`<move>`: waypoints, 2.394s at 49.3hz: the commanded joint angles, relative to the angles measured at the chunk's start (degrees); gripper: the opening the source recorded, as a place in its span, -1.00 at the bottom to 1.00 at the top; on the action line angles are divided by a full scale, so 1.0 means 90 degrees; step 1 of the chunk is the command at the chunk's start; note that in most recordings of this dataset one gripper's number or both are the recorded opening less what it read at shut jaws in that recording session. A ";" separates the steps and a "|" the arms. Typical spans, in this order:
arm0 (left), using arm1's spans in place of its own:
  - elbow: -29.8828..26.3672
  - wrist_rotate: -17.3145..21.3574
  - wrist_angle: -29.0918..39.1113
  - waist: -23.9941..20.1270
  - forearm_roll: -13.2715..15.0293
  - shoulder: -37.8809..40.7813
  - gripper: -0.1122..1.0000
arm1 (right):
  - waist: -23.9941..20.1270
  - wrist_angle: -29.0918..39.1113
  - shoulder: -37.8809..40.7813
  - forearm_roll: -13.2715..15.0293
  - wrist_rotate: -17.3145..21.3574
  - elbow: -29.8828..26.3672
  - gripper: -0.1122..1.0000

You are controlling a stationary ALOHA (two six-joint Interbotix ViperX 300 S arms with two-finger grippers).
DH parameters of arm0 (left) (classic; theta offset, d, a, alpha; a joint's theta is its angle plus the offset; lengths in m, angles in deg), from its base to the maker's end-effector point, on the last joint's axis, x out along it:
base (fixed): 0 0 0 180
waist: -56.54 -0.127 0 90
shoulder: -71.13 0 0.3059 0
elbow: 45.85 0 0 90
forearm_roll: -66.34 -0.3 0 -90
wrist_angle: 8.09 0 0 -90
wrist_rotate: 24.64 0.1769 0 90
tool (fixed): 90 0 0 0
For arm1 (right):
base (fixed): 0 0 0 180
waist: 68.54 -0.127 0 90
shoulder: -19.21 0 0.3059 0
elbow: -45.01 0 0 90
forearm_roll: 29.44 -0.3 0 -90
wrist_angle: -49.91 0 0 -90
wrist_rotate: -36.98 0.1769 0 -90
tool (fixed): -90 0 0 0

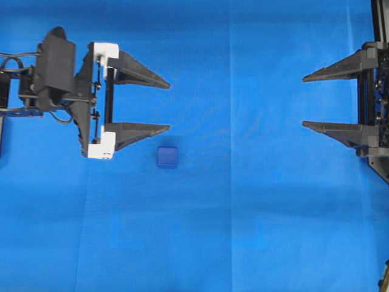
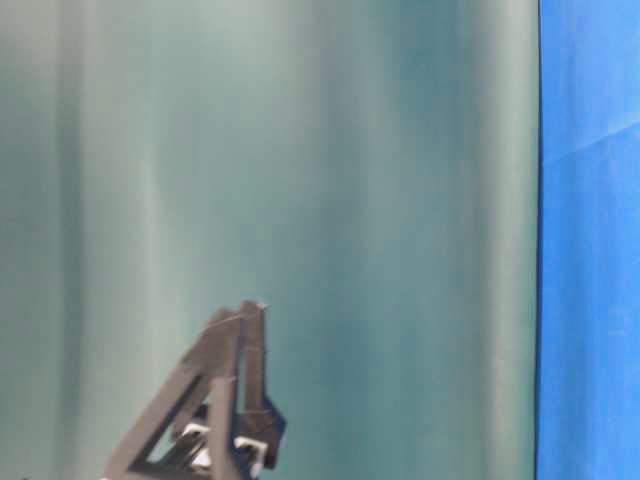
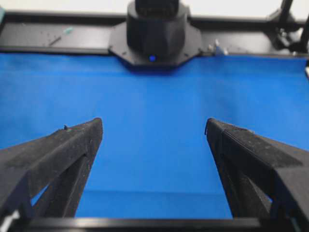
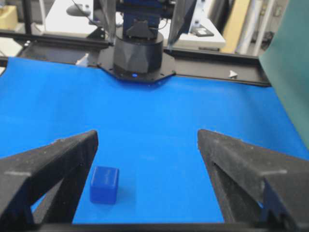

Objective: Handover the blue block to the right arm after grasping it with the left arm, then place it in the designated position.
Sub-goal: 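Move the left gripper toward the blue cube and lower over it, then close the left gripper on the blue cube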

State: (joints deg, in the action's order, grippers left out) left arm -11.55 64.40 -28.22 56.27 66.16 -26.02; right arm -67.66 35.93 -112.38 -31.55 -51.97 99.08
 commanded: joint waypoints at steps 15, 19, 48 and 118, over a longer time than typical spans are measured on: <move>-0.0361 -0.0010 0.0615 0.0068 -0.0010 -0.0156 0.85 | 0.0010 -0.0020 0.0029 -0.0020 0.0020 -0.0186 0.97; -0.0654 -0.0020 0.1338 0.0088 -0.0010 -0.0127 0.84 | 0.0010 -0.0010 0.0029 -0.0029 0.0020 -0.0186 0.97; -0.2959 -0.0215 0.6143 0.0371 -0.0010 0.0801 0.84 | 0.0010 0.0137 0.0029 -0.0029 0.0020 -0.0195 0.97; -0.3672 -0.0215 0.7393 0.0469 -0.0010 0.1221 0.84 | 0.0029 0.0156 0.0176 -0.0029 0.0020 -0.0215 0.97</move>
State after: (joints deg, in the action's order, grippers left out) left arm -43.54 62.46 38.49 60.40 66.07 -13.45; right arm -67.39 37.60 -111.06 -31.63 -51.79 98.56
